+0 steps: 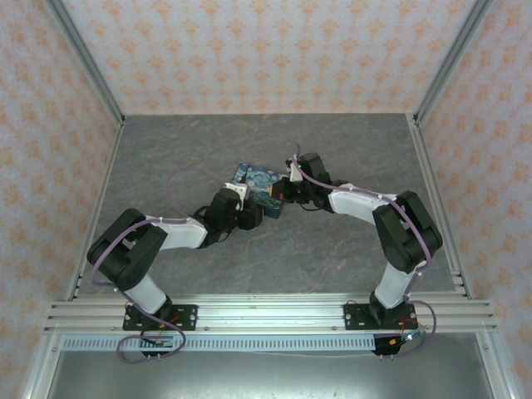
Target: Unlock a padlock with a key
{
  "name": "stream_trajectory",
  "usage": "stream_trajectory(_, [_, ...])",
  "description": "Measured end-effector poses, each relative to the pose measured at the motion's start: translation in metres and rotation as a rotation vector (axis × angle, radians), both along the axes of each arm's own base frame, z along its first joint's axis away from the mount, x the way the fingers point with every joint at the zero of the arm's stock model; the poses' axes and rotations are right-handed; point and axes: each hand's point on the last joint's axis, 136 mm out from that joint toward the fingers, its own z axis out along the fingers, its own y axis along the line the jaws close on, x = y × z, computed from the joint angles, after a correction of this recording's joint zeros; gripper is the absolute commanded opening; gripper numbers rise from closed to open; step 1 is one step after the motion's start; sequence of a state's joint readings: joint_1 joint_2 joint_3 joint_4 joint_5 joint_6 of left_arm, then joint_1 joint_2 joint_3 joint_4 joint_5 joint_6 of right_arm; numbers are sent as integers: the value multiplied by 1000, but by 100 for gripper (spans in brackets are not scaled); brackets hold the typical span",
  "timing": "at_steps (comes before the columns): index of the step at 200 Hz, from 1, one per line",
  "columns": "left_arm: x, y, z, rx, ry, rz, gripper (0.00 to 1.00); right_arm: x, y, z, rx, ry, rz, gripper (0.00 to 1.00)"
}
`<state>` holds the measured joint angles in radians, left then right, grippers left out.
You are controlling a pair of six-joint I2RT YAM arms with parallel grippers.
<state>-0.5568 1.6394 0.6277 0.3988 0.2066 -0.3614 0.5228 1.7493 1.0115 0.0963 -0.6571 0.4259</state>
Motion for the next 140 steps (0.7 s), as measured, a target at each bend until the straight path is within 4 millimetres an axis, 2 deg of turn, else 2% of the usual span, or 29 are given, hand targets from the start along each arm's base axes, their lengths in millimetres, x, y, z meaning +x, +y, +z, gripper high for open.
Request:
stream_trajectory(39, [9,-4,-6,11,4,6,57,1,-2,0,-3,-3,-7,0])
stream_trajectory(93, [10,-8,-18,22,21,-5,46,1,-2,0,-3,-4,-9,0])
stream_trajectory(140, [13,-11,-18,26,15,-13,37,1,-2,0,-3,-4,-9,0])
